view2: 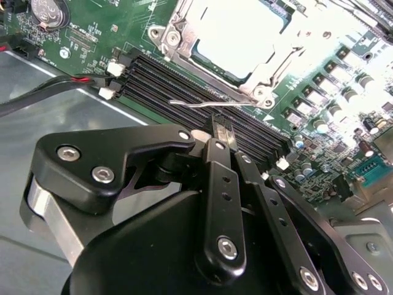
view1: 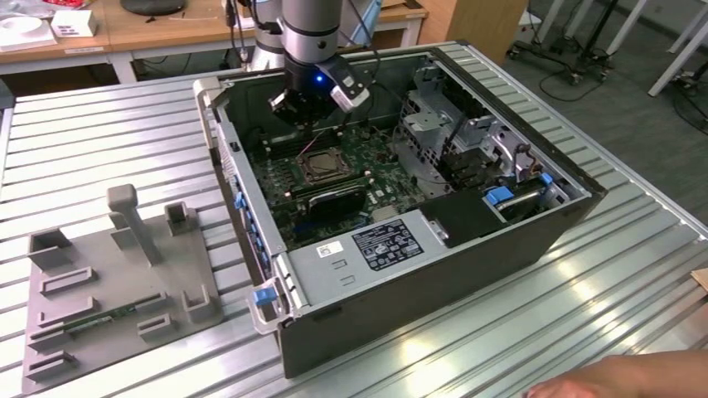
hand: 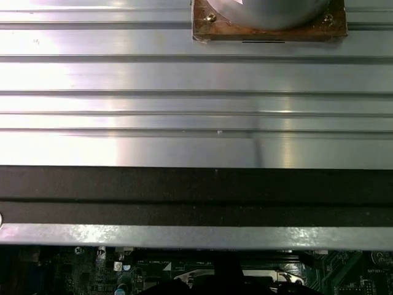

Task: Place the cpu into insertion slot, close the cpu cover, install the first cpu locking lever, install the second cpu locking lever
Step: 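Install the first cpu locking lever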

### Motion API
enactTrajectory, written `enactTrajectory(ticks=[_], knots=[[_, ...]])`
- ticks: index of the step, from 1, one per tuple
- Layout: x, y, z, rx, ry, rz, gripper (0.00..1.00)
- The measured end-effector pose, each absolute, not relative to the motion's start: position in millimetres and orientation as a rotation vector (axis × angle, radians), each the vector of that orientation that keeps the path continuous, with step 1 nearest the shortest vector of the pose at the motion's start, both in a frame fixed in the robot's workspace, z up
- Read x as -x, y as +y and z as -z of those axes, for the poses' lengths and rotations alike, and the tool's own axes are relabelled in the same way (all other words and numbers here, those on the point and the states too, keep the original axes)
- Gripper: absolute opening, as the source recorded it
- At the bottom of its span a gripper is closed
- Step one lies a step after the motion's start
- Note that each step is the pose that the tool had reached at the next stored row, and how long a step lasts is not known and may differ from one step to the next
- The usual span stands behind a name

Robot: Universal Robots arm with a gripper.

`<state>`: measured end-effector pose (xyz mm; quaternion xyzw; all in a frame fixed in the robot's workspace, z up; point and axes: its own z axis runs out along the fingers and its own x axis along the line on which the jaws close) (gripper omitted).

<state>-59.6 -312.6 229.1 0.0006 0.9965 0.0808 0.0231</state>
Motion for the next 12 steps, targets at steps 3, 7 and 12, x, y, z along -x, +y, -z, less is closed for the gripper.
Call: enactTrajectory(ticks=[3, 7, 12], knots=[[58.5, -312.5, -228.4, -0.002, 3.085, -0.250, 0.10], [57.4, -312.5, -226.0, -0.002, 3.085, -0.250, 0.10], [56.7, -312.5, -223.4, -0.002, 3.085, -0.250, 0.10]])
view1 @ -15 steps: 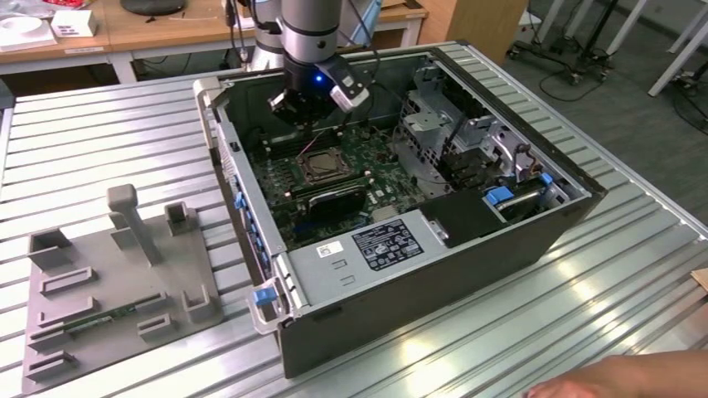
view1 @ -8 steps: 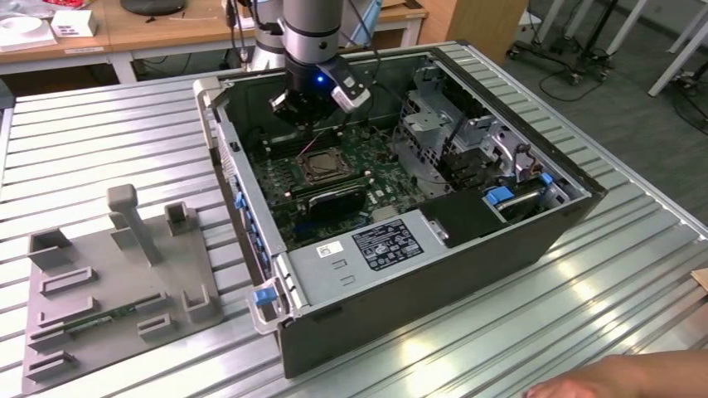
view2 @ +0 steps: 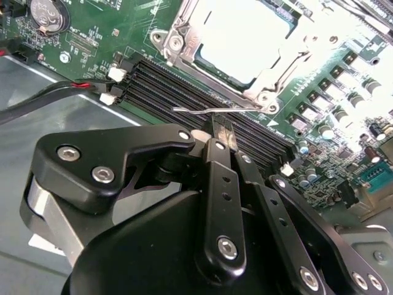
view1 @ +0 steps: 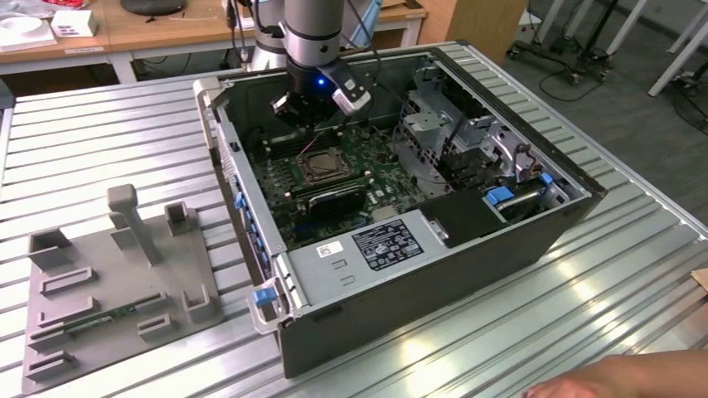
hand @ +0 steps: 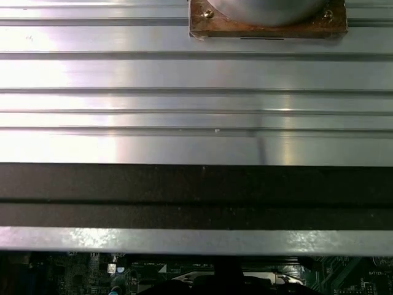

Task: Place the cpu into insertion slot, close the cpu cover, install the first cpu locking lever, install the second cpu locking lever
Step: 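Install the first cpu locking lever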

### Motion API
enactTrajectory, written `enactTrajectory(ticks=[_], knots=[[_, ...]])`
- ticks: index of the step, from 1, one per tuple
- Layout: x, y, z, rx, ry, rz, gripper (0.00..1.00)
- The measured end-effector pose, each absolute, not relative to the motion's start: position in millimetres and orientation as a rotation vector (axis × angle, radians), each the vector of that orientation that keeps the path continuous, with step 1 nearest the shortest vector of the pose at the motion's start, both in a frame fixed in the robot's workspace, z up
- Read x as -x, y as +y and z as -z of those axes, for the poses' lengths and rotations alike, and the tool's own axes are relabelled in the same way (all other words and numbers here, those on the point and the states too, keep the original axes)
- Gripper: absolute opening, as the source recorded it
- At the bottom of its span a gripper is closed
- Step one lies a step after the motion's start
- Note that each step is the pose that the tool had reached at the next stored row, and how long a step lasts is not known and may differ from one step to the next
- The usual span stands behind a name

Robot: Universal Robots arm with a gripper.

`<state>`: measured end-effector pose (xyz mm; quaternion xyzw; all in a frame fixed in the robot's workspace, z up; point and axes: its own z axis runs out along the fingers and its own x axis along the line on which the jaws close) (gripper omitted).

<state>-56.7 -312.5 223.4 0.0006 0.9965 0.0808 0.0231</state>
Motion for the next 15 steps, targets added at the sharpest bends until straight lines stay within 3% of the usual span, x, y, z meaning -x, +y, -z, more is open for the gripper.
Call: enactTrajectory(ticks=[15], knots=[[52.5, -312.5, -218.5, -0.002, 3.085, -0.247, 0.10]])
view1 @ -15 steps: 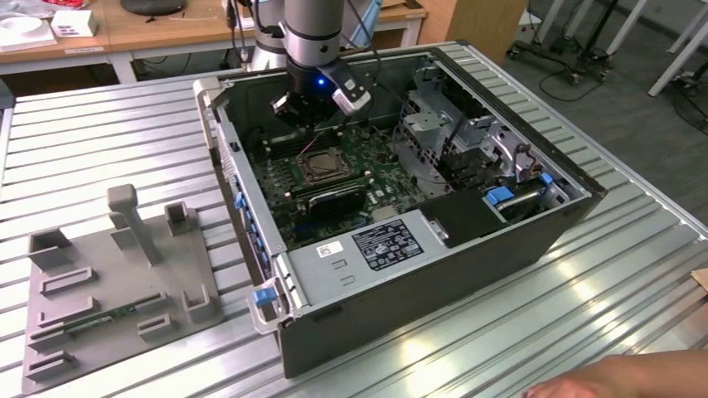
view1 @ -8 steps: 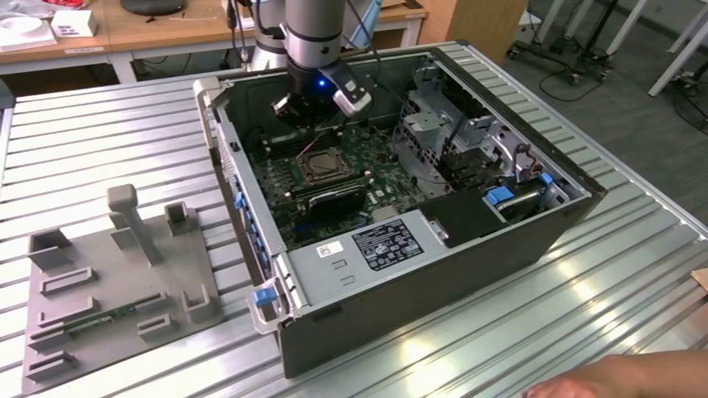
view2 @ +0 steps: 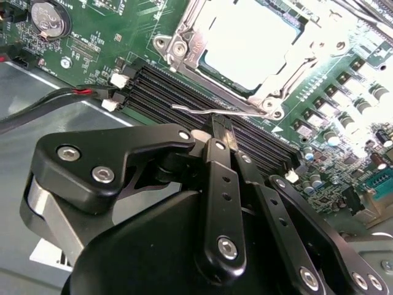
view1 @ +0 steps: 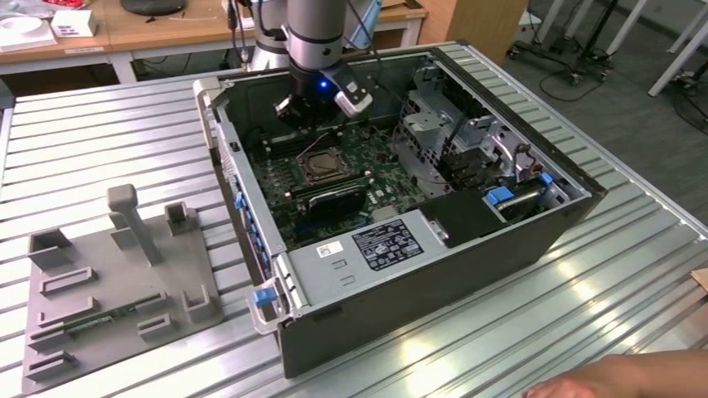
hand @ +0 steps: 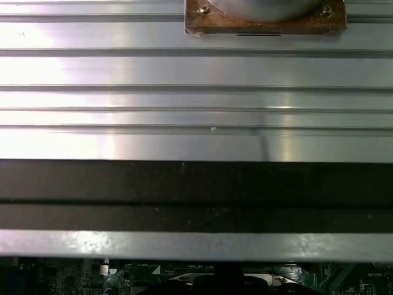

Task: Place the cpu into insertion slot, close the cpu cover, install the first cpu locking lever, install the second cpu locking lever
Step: 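Install the first cpu locking lever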

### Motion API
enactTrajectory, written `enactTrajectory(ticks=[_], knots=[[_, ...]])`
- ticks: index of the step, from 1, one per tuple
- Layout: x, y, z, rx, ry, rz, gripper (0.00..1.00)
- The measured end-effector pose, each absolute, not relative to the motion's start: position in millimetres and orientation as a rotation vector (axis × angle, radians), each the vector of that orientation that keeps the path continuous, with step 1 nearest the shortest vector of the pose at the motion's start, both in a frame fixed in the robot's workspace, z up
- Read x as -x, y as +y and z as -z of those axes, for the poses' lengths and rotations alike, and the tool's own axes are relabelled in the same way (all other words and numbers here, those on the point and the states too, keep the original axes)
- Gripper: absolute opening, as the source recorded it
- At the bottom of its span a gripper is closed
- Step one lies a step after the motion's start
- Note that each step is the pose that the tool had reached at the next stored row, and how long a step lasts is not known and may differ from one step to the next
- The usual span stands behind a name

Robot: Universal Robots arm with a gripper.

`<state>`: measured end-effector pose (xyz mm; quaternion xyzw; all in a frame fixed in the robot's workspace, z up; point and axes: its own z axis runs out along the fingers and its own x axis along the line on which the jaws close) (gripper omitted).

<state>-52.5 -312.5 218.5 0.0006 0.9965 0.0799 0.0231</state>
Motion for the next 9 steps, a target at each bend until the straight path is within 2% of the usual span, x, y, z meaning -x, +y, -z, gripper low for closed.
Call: enactTrajectory(ticks=[9], knots=[[47.9, -312.5, -215.5, -0.002, 3.086, -0.244, 0.10]])
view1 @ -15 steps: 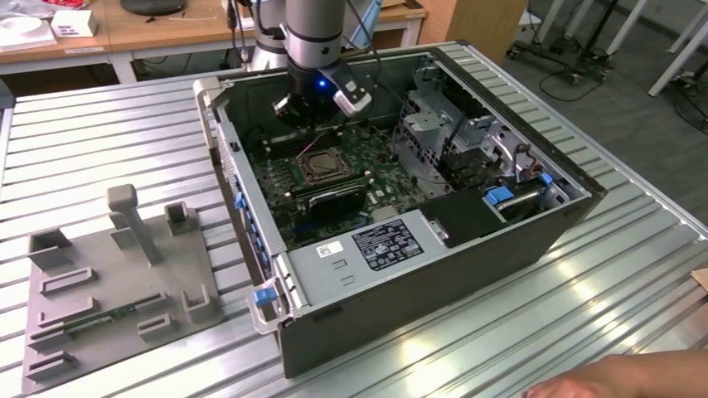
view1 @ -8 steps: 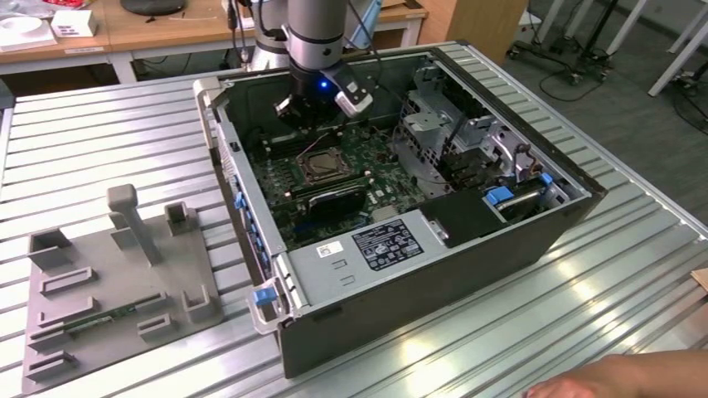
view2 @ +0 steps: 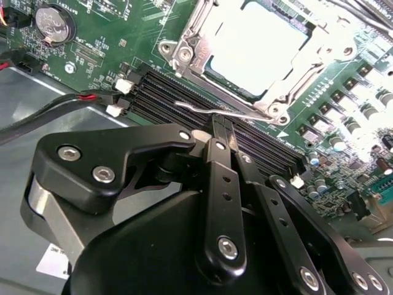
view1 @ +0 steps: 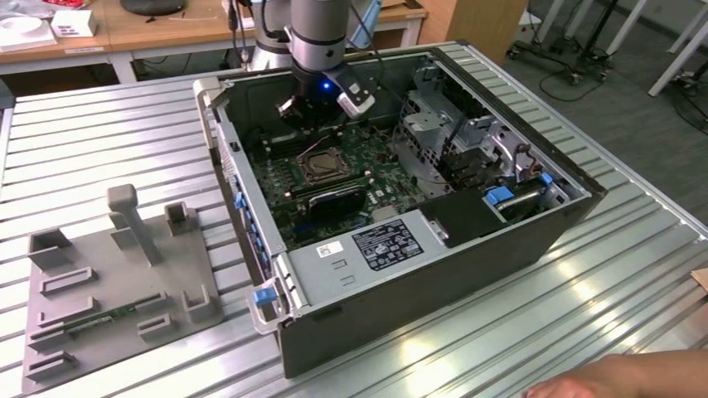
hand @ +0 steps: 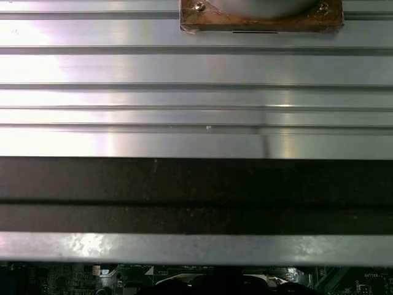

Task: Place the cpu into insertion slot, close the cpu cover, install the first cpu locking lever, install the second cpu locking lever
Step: 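Install the first cpu locking lever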

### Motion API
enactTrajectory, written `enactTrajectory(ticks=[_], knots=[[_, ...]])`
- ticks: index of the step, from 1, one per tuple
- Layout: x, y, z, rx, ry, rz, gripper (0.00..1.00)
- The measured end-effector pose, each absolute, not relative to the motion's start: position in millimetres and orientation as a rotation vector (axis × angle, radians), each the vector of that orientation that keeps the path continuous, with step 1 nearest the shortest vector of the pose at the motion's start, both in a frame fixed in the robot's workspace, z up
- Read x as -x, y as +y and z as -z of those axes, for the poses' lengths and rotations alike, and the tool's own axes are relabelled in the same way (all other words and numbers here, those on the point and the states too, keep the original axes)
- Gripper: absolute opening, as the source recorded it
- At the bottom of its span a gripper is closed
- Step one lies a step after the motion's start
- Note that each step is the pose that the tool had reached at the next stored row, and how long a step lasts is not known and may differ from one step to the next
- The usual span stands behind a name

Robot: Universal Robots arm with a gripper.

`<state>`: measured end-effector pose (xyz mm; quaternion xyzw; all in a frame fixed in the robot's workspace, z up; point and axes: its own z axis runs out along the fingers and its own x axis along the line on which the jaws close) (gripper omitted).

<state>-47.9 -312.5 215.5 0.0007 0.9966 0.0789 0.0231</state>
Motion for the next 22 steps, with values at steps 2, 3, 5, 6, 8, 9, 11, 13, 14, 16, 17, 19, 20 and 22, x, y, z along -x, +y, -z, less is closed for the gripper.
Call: enactTrajectory(ticks=[2, 3, 5, 6, 8, 9, 11, 13, 14, 16, 17, 19, 20, 22], knots=[[47.1, -312.5, -214.9, -0.003, 3.086, -0.244, 0.10], [46.8, -312.5, -214.7, -0.003, 3.086, -0.244, 0.10], [46.2, -312.5, -214.5, -0.003, 3.086, -0.244, 0.10], [45.7, -312.5, -214.3, -0.003, 3.086, -0.244, 0.10], [44.8, -312.5, -214.1, -0.003, 3.086, -0.244, 0.10], [44.3, -312.5, -213.9, -0.002, 3.086, -0.244, 0.10], [44.1, -312.5, -213.8, -0.003, 3.086, -0.244, 0.10], [44.0, -312.8, -213.7, -0.003, 3.086, -0.244, 0.10], [44.0, -313.0, -213.7, -0.002, 3.086, -0.244, 0.10], [44.0, -313.5, -213.7, -0.002, 3.086, -0.244, 0.10], [44.0, -313.9, -213.7, -0.002, 3.086, -0.245, 0.10], [44.0, -314.7, -213.7, -0.002, 3.086, -0.245, 0.10], [44.0, -315.2, -213.7, -0.003, 3.086, -0.245, 0.10], [44.3, -316.2, -213.7, -0.003, 3.086, -0.246, 0.10]])
